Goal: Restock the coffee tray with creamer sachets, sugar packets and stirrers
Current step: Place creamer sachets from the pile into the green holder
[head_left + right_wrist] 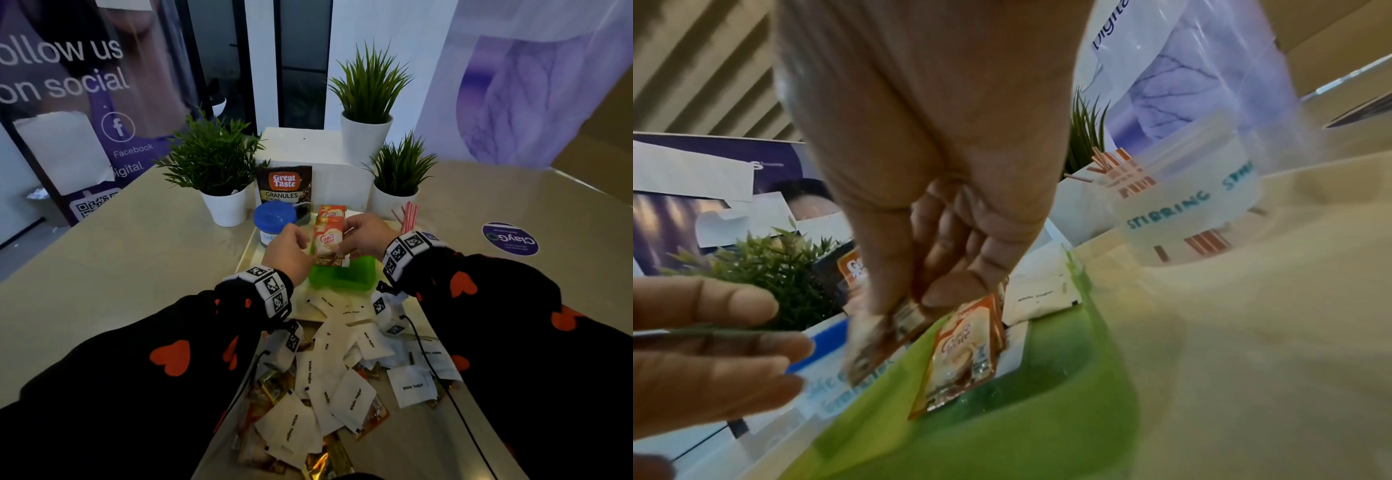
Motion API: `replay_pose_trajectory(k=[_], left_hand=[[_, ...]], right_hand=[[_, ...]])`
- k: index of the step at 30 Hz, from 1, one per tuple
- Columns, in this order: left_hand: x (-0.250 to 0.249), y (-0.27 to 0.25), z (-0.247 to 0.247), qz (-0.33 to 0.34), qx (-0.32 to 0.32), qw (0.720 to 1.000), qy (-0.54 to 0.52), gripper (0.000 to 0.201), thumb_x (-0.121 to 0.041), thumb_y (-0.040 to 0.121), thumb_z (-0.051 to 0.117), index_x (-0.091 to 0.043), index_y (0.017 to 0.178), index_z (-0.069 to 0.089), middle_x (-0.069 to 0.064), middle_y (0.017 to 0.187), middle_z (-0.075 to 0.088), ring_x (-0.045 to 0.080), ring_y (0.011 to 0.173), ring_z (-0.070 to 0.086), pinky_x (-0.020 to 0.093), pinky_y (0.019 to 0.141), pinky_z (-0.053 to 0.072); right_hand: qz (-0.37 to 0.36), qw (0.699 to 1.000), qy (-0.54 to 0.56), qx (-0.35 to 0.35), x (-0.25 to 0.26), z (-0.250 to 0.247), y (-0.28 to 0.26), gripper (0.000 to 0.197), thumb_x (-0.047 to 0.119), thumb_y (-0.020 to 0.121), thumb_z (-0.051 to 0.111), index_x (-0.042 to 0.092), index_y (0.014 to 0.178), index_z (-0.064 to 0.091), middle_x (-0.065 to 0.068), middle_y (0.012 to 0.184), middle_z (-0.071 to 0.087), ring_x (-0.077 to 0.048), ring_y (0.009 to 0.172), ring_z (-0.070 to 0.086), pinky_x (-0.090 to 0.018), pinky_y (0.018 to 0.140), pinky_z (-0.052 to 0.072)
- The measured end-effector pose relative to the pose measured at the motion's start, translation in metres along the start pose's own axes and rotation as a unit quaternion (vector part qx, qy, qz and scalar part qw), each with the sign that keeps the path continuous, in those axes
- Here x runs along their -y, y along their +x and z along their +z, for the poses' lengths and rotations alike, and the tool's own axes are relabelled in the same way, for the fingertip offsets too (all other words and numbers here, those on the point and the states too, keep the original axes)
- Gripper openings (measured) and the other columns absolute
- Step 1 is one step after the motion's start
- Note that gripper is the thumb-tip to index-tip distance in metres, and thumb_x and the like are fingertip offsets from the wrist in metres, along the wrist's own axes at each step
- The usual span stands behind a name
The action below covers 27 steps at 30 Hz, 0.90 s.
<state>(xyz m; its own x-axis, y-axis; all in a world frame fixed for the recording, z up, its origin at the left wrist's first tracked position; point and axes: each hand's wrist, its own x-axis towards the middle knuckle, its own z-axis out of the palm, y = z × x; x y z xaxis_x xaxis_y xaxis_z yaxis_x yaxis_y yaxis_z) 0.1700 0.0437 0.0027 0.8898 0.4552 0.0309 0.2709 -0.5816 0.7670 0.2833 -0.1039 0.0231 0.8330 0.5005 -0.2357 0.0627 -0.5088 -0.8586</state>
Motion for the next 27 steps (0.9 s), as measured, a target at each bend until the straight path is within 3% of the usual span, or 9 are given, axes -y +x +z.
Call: replay_pose_trajectory(k=[3,6,8,11,15,23,25,27], left_hand=[[0.004,0.000,0.002,-0.042,0.069,0.992,0.101,0.054,-0.025,0.078,0.084,-0.019,0.124,0.056,0.001,0.121,0.062,0.020,0.109,0.061,0.035,0.094,0.052],[0.010,0.003,0.008,-0.059,0.092,0.985,0.136,0.064,-0.031,0.079,0.083,-0.014,0.133,0.055,0.004,0.126,0.063,0.022,0.112,0.062,0.036,0.097,0.052],[0.013,0.005,0.011,-0.064,0.101,0.985,0.128,0.058,-0.031,0.080,0.083,-0.013,0.130,0.060,0.004,0.122,0.066,0.021,0.105,0.066,0.037,0.095,0.055],[0.014,0.005,0.011,-0.068,0.106,0.985,0.120,0.054,-0.030,0.079,0.083,-0.014,0.126,0.063,0.004,0.115,0.069,0.020,0.099,0.069,0.038,0.091,0.057],[0.014,0.008,0.011,-0.075,0.113,0.985,0.111,0.054,-0.030,0.080,0.082,-0.014,0.128,0.063,0.003,0.112,0.071,0.019,0.098,0.069,0.038,0.091,0.057],[0.013,0.002,0.009,-0.047,0.100,0.984,0.140,0.051,-0.034,0.082,0.080,-0.017,0.127,0.062,0.001,0.115,0.068,0.017,0.100,0.066,0.037,0.092,0.056],[0.012,-0.002,0.004,-0.015,0.087,0.984,0.154,0.045,-0.033,0.084,0.078,-0.020,0.123,0.061,0.000,0.113,0.066,0.017,0.101,0.063,0.036,0.092,0.055],[0.010,-0.007,-0.003,0.019,0.075,0.983,0.166,0.034,-0.030,0.086,0.076,-0.020,0.116,0.064,-0.001,0.108,0.067,0.017,0.098,0.063,0.036,0.091,0.055]], right_hand=[[0.019,0.996,-0.059,-0.057,-0.006,0.003,0.006,0.030,-0.002,0.073,0.086,0.008,0.093,0.068,-0.012,0.097,0.074,-0.021,0.077,0.072,-0.027,0.056,0.058],[0.052,0.990,-0.097,-0.089,-0.009,0.013,0.012,0.033,0.002,0.070,0.090,0.005,0.095,0.068,-0.009,0.090,0.072,-0.021,0.072,0.073,-0.034,0.064,0.064],[0.075,0.985,-0.122,-0.093,-0.010,0.021,0.016,0.036,0.010,0.069,0.093,0.005,0.095,0.068,-0.005,0.085,0.070,-0.021,0.072,0.073,-0.035,0.067,0.064],[0.080,0.975,-0.180,-0.104,-0.010,0.031,0.023,0.047,0.024,0.063,0.097,0.006,0.097,0.069,-0.011,0.096,0.073,-0.028,0.087,0.074,-0.043,0.081,0.062],[0.092,0.967,-0.206,-0.118,-0.014,0.033,0.032,0.061,0.033,0.057,0.099,0.005,0.101,0.067,-0.011,0.095,0.073,-0.030,0.088,0.074,-0.045,0.080,0.062],[0.059,0.955,-0.271,-0.105,-0.007,0.036,0.018,0.054,0.038,0.073,0.089,0.007,0.109,0.063,-0.010,0.107,0.071,-0.028,0.100,0.070,-0.043,0.090,0.058],[0.019,0.951,-0.288,-0.111,-0.002,0.033,0.007,0.042,0.037,0.078,0.085,0.012,0.101,0.060,-0.009,0.111,0.069,-0.027,0.105,0.066,-0.041,0.093,0.055],[-0.016,0.954,-0.281,-0.108,0.002,0.031,-0.002,0.033,0.032,0.081,0.083,0.016,0.090,0.055,-0.008,0.105,0.067,-0.026,0.102,0.064,-0.040,0.090,0.054]])
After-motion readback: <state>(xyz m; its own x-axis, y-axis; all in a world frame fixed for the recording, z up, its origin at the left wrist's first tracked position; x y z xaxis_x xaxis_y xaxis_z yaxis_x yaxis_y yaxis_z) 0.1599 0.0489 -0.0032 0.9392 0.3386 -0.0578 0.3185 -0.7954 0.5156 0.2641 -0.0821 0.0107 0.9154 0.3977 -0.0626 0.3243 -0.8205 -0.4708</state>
